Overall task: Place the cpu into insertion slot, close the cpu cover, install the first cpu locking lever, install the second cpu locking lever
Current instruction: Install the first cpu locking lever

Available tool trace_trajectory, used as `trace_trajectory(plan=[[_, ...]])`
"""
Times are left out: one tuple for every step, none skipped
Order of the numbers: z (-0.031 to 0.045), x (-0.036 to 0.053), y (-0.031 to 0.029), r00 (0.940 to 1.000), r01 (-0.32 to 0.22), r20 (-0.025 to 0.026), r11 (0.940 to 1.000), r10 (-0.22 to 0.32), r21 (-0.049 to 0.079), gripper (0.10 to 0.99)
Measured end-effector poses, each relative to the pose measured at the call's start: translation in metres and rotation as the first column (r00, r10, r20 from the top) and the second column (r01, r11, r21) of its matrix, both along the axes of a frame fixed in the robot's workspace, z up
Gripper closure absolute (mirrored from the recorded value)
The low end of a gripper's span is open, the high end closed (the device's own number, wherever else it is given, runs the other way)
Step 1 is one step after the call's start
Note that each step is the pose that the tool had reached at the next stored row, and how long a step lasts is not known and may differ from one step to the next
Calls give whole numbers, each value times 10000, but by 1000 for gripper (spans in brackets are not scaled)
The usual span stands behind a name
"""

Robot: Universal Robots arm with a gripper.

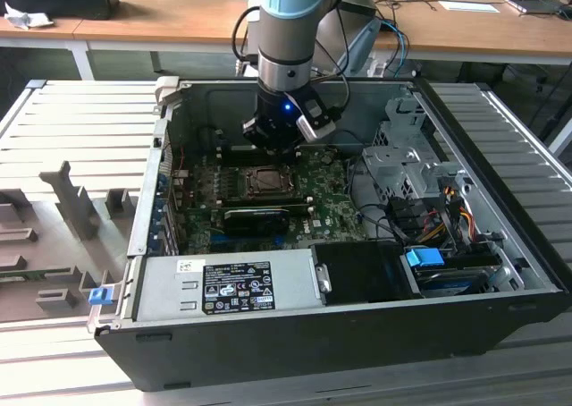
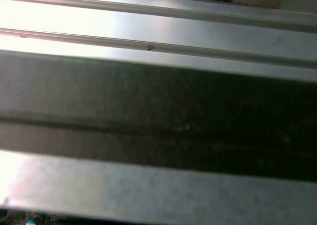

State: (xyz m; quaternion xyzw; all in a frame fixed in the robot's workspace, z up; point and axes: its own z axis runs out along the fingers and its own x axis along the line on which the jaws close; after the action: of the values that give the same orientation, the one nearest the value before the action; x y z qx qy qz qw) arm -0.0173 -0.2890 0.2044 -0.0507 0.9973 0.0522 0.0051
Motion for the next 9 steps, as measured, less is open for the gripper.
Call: trace_trajectory(plan=[[-2, 0, 0, 10000, 0, -2, 10000, 0, -9, 980], [-5, 1, 0, 10000, 1, -2, 10000, -1, -20, 980], [-9, 2, 0, 10000, -1, -2, 10000, 1, -48, 980], [-12, 3, -1, 10000, -2, -1, 10000, 2, -66, 980], [-14, 3, -1, 10000, -1, 0, 10000, 1, -77, 980], [-22, 5, 3, 10000, 0, 9, 10000, 0, -69, 980], [-24, 5, 2, 10000, 0, 7, 10000, 0, -83, 980], [-25, 5, 0, 10000, 0, 1, 10000, 0, -99, 980], [-29, 5, 0, 10000, 1, 1, 10000, -1, -99, 980]])
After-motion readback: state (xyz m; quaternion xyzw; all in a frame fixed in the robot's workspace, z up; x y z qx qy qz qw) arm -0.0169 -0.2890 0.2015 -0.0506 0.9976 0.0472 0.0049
